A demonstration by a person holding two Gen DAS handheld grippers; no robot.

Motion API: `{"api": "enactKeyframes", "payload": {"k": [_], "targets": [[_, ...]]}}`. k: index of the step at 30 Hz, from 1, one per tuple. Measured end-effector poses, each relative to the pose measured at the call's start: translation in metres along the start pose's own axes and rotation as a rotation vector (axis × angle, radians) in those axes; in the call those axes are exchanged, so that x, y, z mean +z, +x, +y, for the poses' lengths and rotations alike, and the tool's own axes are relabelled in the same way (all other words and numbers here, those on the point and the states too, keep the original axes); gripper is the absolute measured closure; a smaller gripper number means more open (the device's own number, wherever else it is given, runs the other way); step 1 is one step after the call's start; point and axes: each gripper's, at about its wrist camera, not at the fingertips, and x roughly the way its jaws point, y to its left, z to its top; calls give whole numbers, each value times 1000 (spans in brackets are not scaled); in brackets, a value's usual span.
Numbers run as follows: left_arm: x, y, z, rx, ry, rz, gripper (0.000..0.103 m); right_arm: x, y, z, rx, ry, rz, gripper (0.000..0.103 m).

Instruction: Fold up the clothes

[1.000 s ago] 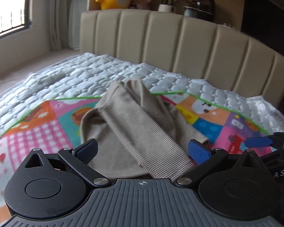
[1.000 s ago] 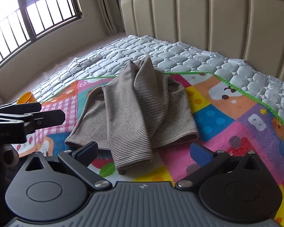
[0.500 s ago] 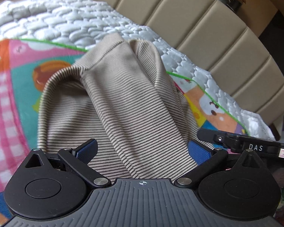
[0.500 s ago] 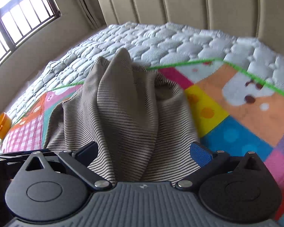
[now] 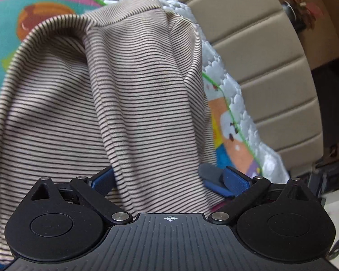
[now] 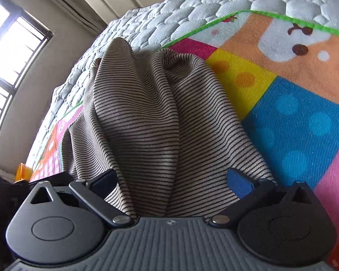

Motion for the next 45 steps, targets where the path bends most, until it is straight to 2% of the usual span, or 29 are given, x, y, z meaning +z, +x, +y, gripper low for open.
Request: {"api": "enactKeyframes", "payload": {"k": [3,4,8,9,10,11,12,14,16,17,21,22,24,25,26,27,28,29,32,33,35,39,41,44,45], "targets": [[0,8,-4,19,-27,-25,5,3,1,-4,37,16,33,0],[-1,8,-6,7,-27,-24,16,4,1,-6,50,20,45,0],[-7,6,-17,2,-3,-35,47,1,2,-1,34,-27,42,0],[-7,4,-19,9,7,-40,69,-1,2,3,24,-59,32,0],[-6,0,-20,20,12,-59,86,-4,1,9,11,-102,21,0],[-4,-5,-20,33,16,-81,88,-7,1,15,-9,-160,10,0],[0,-15,-20,30,6,-126,92,-12,2,22,-32,-222,-1,0],[11,-42,-18,10,-25,-237,92,-22,0,34,-72,-342,-29,0],[23,-77,-13,-8,-54,-374,93,-26,-3,43,-75,-398,-59,0],[28,-97,-11,0,-58,-473,94,-28,-5,47,-78,-419,-74,0],[38,-172,6,139,-82,-787,95,-34,-14,59,-125,-516,-156,2],[40,-183,12,166,-97,-815,96,-35,-14,62,-142,-537,-175,6],[42,-191,28,177,-146,-779,95,-34,-15,64,-166,-555,-197,29],[43,-188,34,146,-166,-728,95,-31,-16,65,-168,-554,-201,36],[43,-177,37,93,-195,-643,92,-27,-16,67,-168,-549,-200,51],[42,-164,40,36,-224,-552,81,-24,-15,70,-171,-541,-197,59],[41,-152,43,-21,-253,-461,68,-22,-16,71,-175,-532,-199,62],[36,-135,44,-48,-272,-362,63,-19,-18,71,-180,-524,-206,64],[9,-96,31,-25,-287,-148,55,-16,-32,67,-200,-514,-246,64],[-3,-85,25,-7,-287,-90,50,-14,-35,65,-200,-505,-256,64],[-27,-67,12,48,-279,-14,48,-10,-41,62,-188,-483,-272,64],[-48,-35,-8,182,-180,9,38,-10,-49,62,-166,-480,-288,64],[-50,-21,-16,220,-118,6,34,-12,-52,63,-153,-481,-285,64],[-50,-6,-25,249,-51,-13,38,-13,-57,65,-141,-483,-297,64],[-49,-4,-31,261,-19,-23,48,-13,-59,65,-143,-482,-303,64]]}}
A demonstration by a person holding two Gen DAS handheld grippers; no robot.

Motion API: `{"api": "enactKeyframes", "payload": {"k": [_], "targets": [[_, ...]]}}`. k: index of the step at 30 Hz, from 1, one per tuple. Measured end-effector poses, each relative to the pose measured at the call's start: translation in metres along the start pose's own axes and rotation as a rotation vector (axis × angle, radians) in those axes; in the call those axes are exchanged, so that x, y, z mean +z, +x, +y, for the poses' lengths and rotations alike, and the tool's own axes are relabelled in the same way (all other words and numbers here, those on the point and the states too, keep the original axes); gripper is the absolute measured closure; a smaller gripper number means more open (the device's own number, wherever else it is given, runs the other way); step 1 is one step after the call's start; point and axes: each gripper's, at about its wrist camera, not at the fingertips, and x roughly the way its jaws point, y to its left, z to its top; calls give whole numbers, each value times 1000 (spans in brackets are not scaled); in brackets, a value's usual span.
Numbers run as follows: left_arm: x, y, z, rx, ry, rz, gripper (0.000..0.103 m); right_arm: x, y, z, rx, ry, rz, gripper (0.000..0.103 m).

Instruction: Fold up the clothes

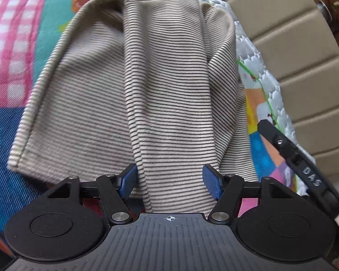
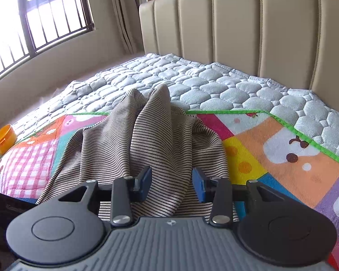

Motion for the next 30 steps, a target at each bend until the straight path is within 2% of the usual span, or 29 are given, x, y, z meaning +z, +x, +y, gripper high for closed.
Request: {"api": "enactKeyframes", "payload": {"k": [1,3,6,9,11,12,14,17,20,23,25,27,30], "targets": [[1,0,-5,2,29,-21,67,0,-1,0,-5,0,-4,64],[1,-1,-13,1,88,-65,84,0,-1,-1,-19,-1,-2,64],[14,-27,-14,-108,62,-169,87,-5,4,0,-44,-17,23,64],[38,-78,6,-176,-24,-378,88,-12,10,9,-66,-71,55,61],[52,-111,31,-159,-109,-521,88,-18,15,19,-73,-129,71,54],[57,-123,46,-137,-162,-570,88,-21,17,25,-73,-163,77,49],[66,-145,79,-92,-270,-655,88,-28,20,39,-58,-240,83,44],[70,-157,122,-74,-428,-660,88,-36,26,57,-38,-304,93,43],[72,-151,151,-136,-561,-593,88,-31,30,69,25,-258,102,43],[73,-140,151,-155,-559,-553,88,-11,38,73,196,-52,133,43],[71,-141,152,-157,-551,-561,88,-1,50,78,281,95,159,44],[71,-141,155,-158,-556,-574,88,4,67,88,296,180,164,43],[72,-138,158,-132,-556,-581,88,9,96,105,273,228,117,43]]}}
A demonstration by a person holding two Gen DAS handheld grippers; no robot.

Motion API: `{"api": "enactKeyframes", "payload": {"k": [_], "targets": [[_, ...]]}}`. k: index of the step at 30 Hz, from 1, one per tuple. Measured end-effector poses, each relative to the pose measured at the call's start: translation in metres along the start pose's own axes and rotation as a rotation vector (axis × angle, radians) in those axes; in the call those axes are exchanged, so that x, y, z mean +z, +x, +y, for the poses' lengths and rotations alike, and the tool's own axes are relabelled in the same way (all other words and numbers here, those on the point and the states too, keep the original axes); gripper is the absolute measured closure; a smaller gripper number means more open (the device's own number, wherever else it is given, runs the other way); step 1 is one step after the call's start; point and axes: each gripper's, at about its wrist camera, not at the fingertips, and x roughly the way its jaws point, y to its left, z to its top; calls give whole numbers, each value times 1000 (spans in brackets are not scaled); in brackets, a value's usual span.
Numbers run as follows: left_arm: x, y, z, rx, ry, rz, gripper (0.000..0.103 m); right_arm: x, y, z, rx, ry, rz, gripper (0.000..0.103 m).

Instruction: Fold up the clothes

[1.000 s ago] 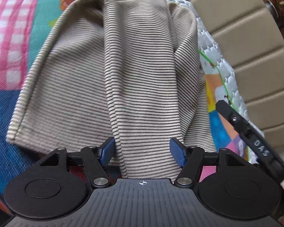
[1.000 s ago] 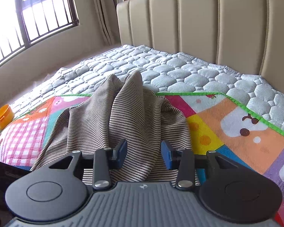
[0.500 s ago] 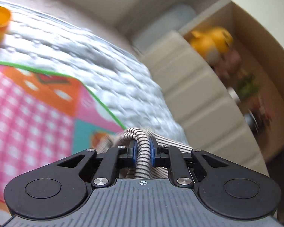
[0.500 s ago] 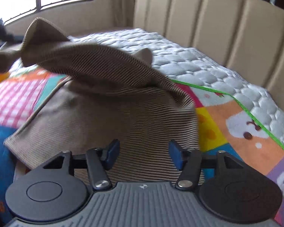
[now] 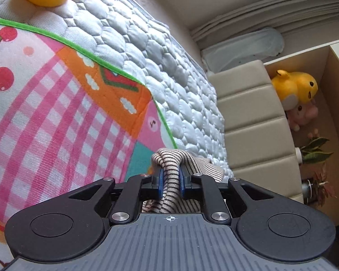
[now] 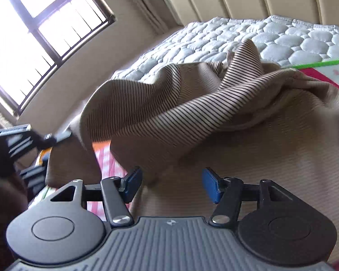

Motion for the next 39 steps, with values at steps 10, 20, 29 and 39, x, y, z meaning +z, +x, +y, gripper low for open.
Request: {"api": "enactKeyframes", "payload": {"k": [10,20,29,39], "targets": [[5,2,0,118,141,-101,88,68,16,-23,-50,0,-119,98],[6,5,-3,161,122,-117,88,114,-73,-106,-405,-298,-212,99],[6,-1,-1,263,131,-174,85,16,4,26,-374,-1182,-179,40],[7,7,2,264,175,-156,85,49,49,30,-385,-1062,-140,89]]}}
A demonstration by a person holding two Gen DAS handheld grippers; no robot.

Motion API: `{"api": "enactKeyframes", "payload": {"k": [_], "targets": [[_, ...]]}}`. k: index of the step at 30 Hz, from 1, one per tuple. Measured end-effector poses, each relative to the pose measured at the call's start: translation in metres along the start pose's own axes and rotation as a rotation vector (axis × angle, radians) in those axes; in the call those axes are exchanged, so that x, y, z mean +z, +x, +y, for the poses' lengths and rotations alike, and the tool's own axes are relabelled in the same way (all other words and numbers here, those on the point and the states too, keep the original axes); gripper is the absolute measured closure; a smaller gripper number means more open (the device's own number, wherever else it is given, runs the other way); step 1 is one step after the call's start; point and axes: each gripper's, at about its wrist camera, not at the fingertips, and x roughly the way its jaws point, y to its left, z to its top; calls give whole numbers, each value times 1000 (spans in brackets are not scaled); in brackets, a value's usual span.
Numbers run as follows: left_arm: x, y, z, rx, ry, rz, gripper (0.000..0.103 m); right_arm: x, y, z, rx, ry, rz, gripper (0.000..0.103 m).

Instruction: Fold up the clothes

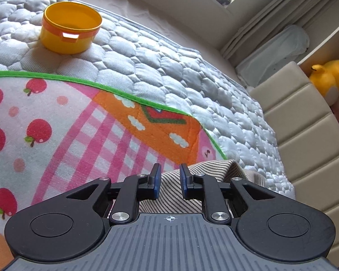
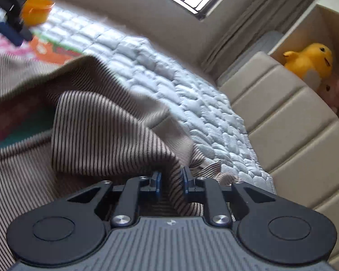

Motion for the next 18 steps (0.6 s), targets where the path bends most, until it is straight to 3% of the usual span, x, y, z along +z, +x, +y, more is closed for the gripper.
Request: {"api": "enactKeyframes", "payload": {"k": [2,5,7,11,14,16,18], "targets": [[-1,1,-1,-13,3,10,84,-7,-5,-32,-112,90,-11,90],[-4,2,-7,-39,25,27,83,-34,-6,-96,-264,246,55,90],[-7,1,-12,-50,52,28,74,-59,-7,-133,-329,357,114,91],[-14,0,-24,-70,123,37,59,-120,-13,-171,-358,503,232,91],[-23,-2,-37,-69,218,44,45,-154,-28,-175,-303,570,259,89],[-35,-5,-49,-56,326,58,31,-164,-46,-170,-248,579,258,75],[-52,-11,-65,-24,480,85,25,-165,-69,-161,-158,531,234,40]]}}
